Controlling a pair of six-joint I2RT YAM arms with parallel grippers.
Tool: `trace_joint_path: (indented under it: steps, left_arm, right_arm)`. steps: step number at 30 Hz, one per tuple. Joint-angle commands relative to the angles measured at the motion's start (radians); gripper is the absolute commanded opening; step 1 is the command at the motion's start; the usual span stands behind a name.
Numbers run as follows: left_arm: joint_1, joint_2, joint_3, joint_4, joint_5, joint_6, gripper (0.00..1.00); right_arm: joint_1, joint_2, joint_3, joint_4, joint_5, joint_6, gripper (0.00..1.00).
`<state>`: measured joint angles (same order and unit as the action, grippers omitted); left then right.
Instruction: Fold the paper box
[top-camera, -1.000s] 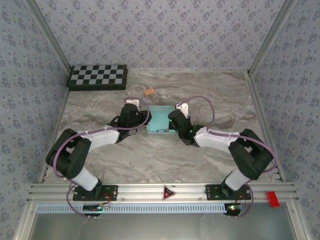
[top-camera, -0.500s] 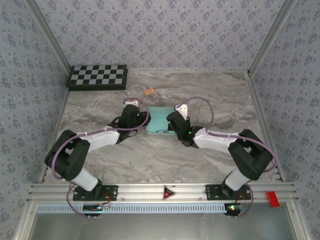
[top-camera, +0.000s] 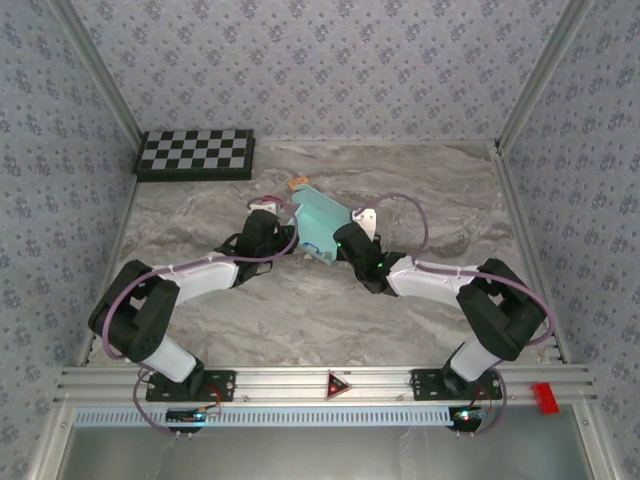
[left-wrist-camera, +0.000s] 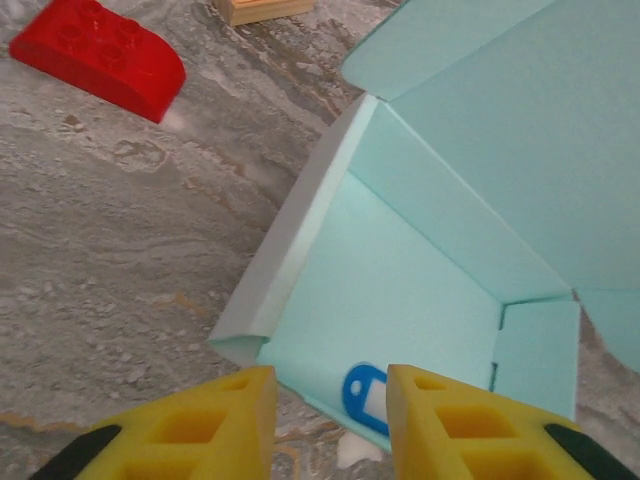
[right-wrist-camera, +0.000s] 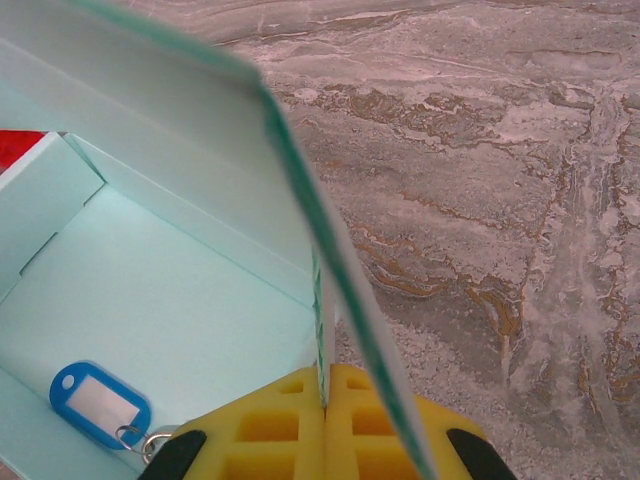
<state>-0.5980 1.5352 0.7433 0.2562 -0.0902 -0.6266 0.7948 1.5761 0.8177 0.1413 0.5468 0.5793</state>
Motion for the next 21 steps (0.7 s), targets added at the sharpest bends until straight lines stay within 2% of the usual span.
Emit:
trace_joint_path:
  steps: [1,7,11,16,21]
  left_arm:
    - [-0.004,-0.067,0.010,-0.046,-0.058,0.055,0.37]
    - [0.011,-0.129,0.014,-0.111,-0.099,0.122,0.42]
    - [0.043,-0.167,0.010,-0.130,-0.068,0.173,0.43]
    - [0.110,-0.203,0.006,-0.143,0.062,0.246,0.43]
    - [0.192,-0.218,0.015,-0.171,0.257,0.375,0.45]
  right_arm:
    - [0.003,-0.017,0.018,-0.058,0.025,-0.017,0.01]
    - [-0.008,-0.027,0.074,-0.143,-0.037,-0.143,0.00]
    - [-0.021,-0.028,0.126,-0.234,-0.100,-0.244,0.00]
    - [-0.047,-0.023,0.175,-0.327,-0.228,-0.365,0.00]
    - [-0.084,-0.018,0.215,-0.396,-0.347,-0.488,0.00]
